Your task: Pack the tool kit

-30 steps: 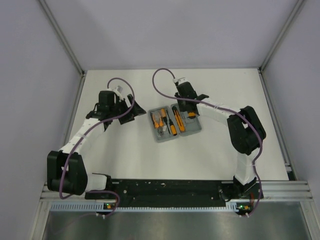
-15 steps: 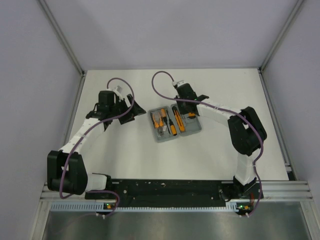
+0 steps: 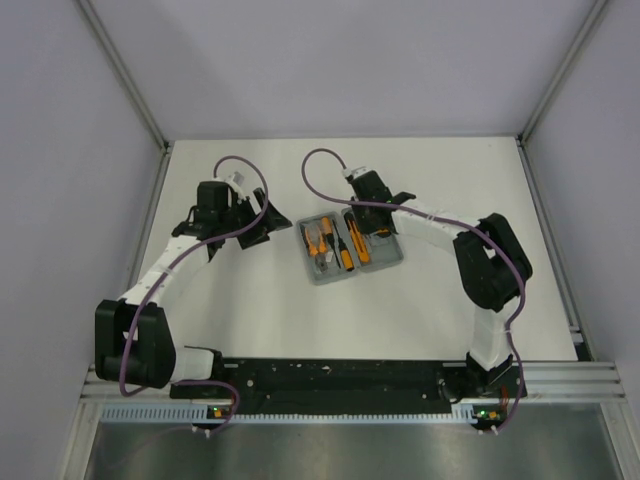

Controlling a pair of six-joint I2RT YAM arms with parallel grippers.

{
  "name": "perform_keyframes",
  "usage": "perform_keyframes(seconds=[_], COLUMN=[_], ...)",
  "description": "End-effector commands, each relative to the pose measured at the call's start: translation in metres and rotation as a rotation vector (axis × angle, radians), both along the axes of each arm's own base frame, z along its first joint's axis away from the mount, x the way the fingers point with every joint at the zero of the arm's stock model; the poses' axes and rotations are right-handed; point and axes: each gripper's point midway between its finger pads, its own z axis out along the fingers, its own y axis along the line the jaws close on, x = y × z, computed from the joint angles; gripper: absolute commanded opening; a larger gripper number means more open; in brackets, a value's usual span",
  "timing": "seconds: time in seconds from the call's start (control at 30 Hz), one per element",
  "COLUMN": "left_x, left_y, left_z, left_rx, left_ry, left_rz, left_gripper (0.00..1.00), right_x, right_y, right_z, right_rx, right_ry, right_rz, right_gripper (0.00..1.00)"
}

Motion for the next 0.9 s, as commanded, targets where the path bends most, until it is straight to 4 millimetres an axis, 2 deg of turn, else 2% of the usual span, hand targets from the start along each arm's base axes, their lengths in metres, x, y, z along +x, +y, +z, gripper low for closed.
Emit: perform_keyframes(seconds=[0.0, 0.4, 0.5, 0.73, 0.87], left_x=[0.006, 0.007, 0.006, 0.005, 0.004], left_y=[-0.001, -0.001, -0.001, 0.000, 0.000], left_z=[0.004, 0.004, 0.004, 0.001, 0.001], left_rx=[-0.018, -0.019, -0.019, -0.020, -0.019], left_ry=[-0.034, -0.034, -0.031, -0.025, -0.024], left_rz=[-0.012, -0.014, -0.013, -0.013, -0.013], left_gripper=[0.86, 0.86, 0.86, 0.86, 0.86], right_x=[-0.006, -0.012, -0.017, -0.035, -0.040], right_y=[0.003, -0.001, -0.002, -0.013, -0.019], right_z=[-0.013, -0.035, -0.044, -0.077, -0.087], right_rx=[-0.014, -0.044, -0.044, -0.075, -0.085], right_ry=[0.021, 0.065, 0.091, 0.169, 0.188], right_rz=[0.005, -0.005, -0.009, -0.036, -0.076], right_gripper=[0.06, 0.03, 0.00, 0.00, 0.00])
